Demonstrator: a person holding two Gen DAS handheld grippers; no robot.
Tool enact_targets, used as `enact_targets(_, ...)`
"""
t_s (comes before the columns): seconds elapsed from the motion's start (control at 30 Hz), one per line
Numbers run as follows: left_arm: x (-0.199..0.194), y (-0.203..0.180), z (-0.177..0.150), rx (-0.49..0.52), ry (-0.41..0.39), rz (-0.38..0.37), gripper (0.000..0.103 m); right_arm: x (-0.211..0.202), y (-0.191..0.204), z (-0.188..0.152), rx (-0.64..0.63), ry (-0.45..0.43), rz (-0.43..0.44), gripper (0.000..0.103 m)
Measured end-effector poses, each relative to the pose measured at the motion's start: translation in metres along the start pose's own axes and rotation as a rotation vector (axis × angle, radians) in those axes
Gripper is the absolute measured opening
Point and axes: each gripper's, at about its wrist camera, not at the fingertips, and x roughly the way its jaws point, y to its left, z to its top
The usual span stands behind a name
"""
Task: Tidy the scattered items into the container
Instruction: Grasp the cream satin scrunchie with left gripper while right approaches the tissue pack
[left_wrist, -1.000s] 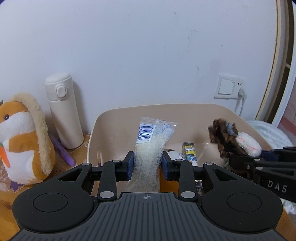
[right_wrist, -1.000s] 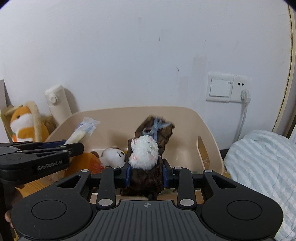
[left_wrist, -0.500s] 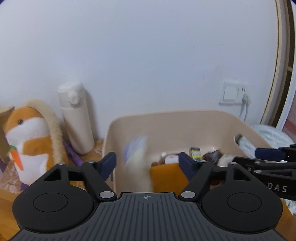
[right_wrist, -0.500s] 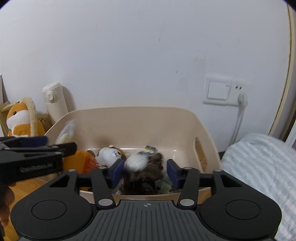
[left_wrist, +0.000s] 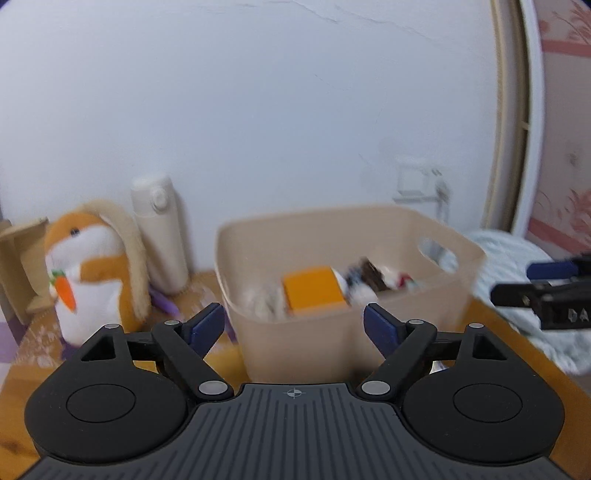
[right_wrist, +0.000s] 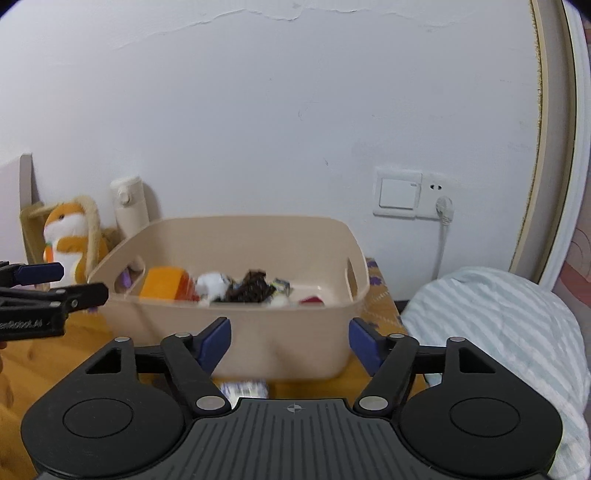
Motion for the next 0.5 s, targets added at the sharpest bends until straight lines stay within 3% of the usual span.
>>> enact_targets(0.23,-0.005,-0.024,-0.035,0.029,0.087,-0.06,0.084,-0.004,0.002,-0.03,-0.042,0.048,-0.024,0.076)
enact_targets(0.5,0.009,-0.036,-0.053,-0.007,0.148,-0.114,0.084,0.011,0.005,-0.048,-0.057,0.131,-0.013,0.083)
